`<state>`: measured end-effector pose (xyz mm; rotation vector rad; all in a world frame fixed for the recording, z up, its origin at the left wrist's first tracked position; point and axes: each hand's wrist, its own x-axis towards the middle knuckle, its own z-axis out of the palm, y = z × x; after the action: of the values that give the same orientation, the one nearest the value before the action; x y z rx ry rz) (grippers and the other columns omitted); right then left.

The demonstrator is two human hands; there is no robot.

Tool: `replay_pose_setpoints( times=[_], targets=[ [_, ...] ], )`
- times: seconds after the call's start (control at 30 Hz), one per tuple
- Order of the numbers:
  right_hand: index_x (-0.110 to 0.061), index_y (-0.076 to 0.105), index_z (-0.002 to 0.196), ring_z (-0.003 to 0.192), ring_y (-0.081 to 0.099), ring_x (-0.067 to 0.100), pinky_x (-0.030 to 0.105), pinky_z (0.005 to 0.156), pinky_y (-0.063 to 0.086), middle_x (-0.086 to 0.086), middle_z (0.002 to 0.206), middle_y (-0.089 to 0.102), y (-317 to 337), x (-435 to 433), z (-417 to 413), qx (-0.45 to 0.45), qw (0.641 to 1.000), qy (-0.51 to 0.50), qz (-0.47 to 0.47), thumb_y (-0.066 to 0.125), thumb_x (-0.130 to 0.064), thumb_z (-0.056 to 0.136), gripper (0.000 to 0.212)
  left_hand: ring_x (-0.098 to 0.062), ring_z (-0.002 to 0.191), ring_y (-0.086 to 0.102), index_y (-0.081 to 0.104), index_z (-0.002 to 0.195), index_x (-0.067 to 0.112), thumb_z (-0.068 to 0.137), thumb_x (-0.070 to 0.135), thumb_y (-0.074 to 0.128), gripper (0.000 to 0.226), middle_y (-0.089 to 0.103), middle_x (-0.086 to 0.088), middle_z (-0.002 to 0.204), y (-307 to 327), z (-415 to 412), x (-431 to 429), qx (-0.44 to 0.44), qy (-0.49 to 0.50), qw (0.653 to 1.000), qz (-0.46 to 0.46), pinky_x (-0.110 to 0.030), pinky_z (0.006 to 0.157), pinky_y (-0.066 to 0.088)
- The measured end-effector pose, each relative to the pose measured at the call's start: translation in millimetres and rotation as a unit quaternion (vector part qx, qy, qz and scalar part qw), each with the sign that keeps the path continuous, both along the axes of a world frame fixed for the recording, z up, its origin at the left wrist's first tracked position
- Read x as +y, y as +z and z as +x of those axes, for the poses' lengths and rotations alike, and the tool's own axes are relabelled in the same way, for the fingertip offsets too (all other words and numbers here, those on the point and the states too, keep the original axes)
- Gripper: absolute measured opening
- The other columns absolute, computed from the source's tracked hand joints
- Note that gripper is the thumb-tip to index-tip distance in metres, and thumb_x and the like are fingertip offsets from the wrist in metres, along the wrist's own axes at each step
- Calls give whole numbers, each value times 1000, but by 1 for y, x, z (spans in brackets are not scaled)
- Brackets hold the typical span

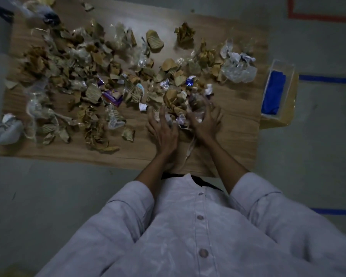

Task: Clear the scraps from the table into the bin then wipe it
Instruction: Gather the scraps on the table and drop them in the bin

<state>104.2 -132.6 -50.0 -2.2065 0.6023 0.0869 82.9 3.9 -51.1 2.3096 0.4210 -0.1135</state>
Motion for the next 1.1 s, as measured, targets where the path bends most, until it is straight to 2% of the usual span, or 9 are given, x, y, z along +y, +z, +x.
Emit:
replay_pose_setpoints(
  times=[0.13, 0.27, 0.37, 0.43, 0.53, 0.63, 0.77, 0.9, 1.1],
  targets=[
    [-18, 52, 148, 138, 42, 32, 49, 117, 32, 18, 146, 47, 6, 49, -1, -48, 994, -41, 87, 65, -46, 95, 61, -23, 143, 27, 50, 145, 17, 94, 53, 39, 64, 27, -16, 160, 10, 9, -12, -5, 54, 991, -122, -38, 117, 19],
    [-9, 46, 150, 136, 48, 26, 45, 114, 41, 15, 147, 47, 27, 76, 9, -73, 973, -37, 216, 56, -39, 99, 60, -35, 138, 43, 49, 143, 5, 95, 54, 40, 69, 34, -20, 153, 26, 18, -9, -5, 92, 966, -242, -50, 111, 43],
    [-14, 42, 152, 137, 49, 33, 56, 112, 42, 20, 148, 47, 40, 84, 20, -108, 947, -2, 303, 55, -43, 101, 61, -29, 135, 48, 50, 142, 1, 97, 43, 44, 62, 45, -20, 145, 46, 29, 3, -85, 71, 962, -251, -34, 110, 44],
    [-31, 44, 149, 137, 45, 47, 66, 111, 38, 28, 147, 45, 50, 91, 28, -128, 936, 29, 326, 54, -43, 102, 49, -28, 133, 50, 51, 142, 4, 100, 32, 49, 50, 47, -18, 142, 54, 40, 16, -157, 49, 957, -238, -43, 110, 44],
    [-31, 49, 141, 139, 45, 39, 59, 116, 36, 22, 146, 47, 59, 96, 44, -159, 939, 77, 294, 46, -46, 106, 38, -29, 140, 43, 47, 146, 3, 98, 15, 50, 50, 43, -19, 149, 55, 51, 42, -193, 8, 957, -218, -51, 112, 40],
    [-19, 58, 136, 141, 41, 27, 37, 121, 30, 19, 149, 44, 46, 90, 56, -147, 959, 124, 206, 42, -54, 102, 52, -34, 152, 26, 38, 154, 9, 97, 32, 49, 62, 31, -18, 162, 32, 53, 75, -141, -48, 977, -151, -53, 123, 21],
    [-32, 69, 130, 149, 29, 30, 40, 120, 18, 7, 162, 36, 26, 73, 48, -55, 980, 160, 103, 38, -57, 102, 49, -29, 157, 5, 27, 160, 21, 94, 45, 41, 72, 16, -8, 170, 7, 38, 100, -70, -98, 991, -64, -60, 123, 0],
    [-36, 67, 129, 143, 34, 18, 39, 114, 23, 2, 154, 47, 46, 49, 38, -149, 973, 160, 72, 43, -42, 105, 34, -26, 155, -13, 21, 162, 25, 89, 58, 45, 84, 4, -7, 171, 37, 10, 96, -99, -42, 990, -86, -47, 122, -11],
    [-24, 65, 131, 117, 51, 27, 52, 98, 50, 13, 132, 51, 27, 0, -29, -95, 986, 133, -25, 67, -43, 93, 42, -39, 153, 18, 30, 156, 31, 84, 54, 71, 86, 23, -20, 163, 31, -69, 76, -111, -160, 974, 111, -54, 124, 6]
  ],
)
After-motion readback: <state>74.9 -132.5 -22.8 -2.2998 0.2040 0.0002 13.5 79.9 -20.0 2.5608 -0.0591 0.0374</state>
